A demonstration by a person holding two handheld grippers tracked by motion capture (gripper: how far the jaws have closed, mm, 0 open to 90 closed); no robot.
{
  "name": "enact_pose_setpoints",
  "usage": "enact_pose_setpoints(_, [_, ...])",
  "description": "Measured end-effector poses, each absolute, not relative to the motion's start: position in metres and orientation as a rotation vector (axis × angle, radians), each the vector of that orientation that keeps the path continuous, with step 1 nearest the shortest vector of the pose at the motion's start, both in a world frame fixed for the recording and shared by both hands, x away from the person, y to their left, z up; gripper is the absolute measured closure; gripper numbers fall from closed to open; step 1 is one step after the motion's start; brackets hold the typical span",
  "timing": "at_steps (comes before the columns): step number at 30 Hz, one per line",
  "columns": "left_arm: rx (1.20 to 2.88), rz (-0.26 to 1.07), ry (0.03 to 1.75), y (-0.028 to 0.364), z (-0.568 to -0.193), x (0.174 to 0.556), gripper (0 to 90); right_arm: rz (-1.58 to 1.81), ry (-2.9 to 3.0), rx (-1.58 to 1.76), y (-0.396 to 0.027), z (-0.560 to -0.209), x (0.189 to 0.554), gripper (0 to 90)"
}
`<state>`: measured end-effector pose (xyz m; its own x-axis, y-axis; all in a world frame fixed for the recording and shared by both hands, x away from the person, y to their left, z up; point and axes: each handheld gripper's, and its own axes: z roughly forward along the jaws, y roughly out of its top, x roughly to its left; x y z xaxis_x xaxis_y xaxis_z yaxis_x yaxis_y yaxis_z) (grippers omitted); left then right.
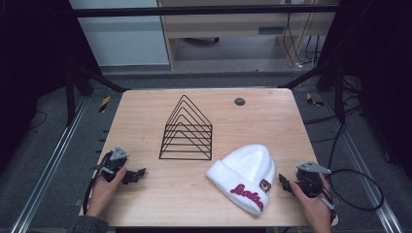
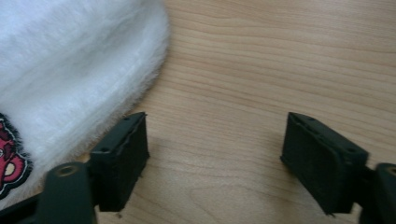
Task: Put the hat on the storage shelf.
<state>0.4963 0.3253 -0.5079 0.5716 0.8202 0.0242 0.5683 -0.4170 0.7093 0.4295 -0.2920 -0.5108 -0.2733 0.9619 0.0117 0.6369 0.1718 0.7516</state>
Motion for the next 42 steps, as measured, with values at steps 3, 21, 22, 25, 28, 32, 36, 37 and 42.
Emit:
enact_pose_setpoints(3, [2.140, 0.489, 1.104, 0.325, -0.508, 0.496, 0.0, 0.851, 1.999, 1.521, -0.294, -0.501, 0.435, 26.6])
enact_pose_setpoints(21, [2.140, 0.489, 1.104, 0.325, -0.508, 0.496, 0.0, 0.747, 2.246, 1.414, -0.251, -0.445, 0.484, 45.9])
enact_pose_setpoints(22, [2.139, 0.489, 1.105, 0.325, -0.508, 0.496, 0.0, 0.747, 2.253, 1.413, -0.248, -0.444, 0.486, 46.2])
enact_pose_setpoints(25, [2.140, 0.489, 1.104, 0.325, -0.508, 0.496, 0.0, 0.755, 2.256, 1.411, -0.245, -0.439, 0.490, 47.3])
enact_pose_setpoints(28, [2.140, 0.489, 1.104, 0.325, -0.508, 0.496, 0.0, 0.758, 2.285, 1.409, -0.240, -0.435, 0.497, 48.1])
enact_pose_setpoints(32, [2.139, 0.489, 1.104, 0.325, -0.508, 0.496, 0.0, 0.745, 2.328, 1.421, -0.234, -0.435, 0.506, 50.1])
enact_pose_setpoints(36, [2.139, 0.489, 1.104, 0.325, -0.508, 0.496, 0.0, 0.742, 2.352, 1.435, -0.226, -0.439, 0.515, 51.6])
enact_pose_setpoints(37, [2.139, 0.489, 1.104, 0.325, -0.508, 0.496, 0.0, 0.745, 2.356, 1.439, -0.225, -0.439, 0.516, 51.7])
enact_pose_setpoints(42, [2.140, 0.489, 1.104, 0.325, -0.508, 0.496, 0.0, 0.713, 2.362, 1.451, -0.220, -0.444, 0.521, 51.5])
